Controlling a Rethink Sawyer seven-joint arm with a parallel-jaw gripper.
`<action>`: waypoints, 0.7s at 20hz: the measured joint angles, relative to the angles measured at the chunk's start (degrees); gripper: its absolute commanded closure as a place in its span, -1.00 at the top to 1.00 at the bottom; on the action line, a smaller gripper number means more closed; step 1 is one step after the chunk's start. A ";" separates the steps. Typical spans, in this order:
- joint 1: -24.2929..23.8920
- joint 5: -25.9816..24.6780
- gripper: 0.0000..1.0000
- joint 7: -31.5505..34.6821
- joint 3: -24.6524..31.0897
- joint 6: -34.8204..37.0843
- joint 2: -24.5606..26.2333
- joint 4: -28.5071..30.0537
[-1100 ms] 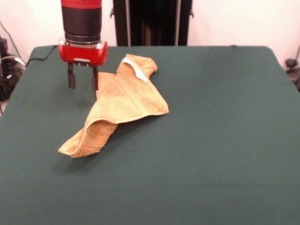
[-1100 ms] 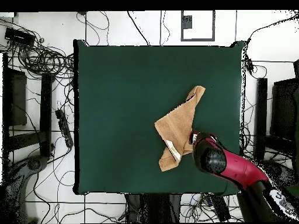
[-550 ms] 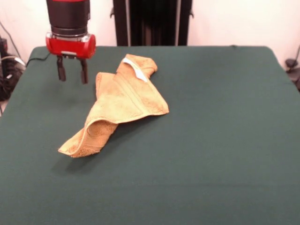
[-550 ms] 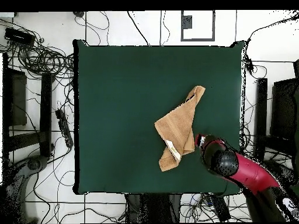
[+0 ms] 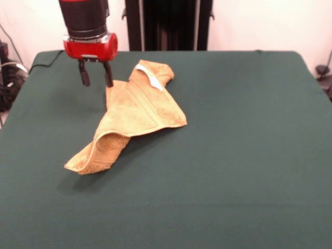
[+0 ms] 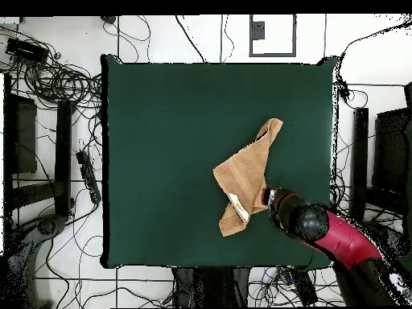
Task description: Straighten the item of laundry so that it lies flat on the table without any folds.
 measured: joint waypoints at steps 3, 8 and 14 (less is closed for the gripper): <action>-0.02 0.24 1.00 0.00 0.56 0.14 -0.35 0.47; -0.24 1.44 1.00 0.00 2.45 0.13 -0.67 1.76; -0.74 3.90 1.00 0.00 5.62 0.13 -0.52 3.99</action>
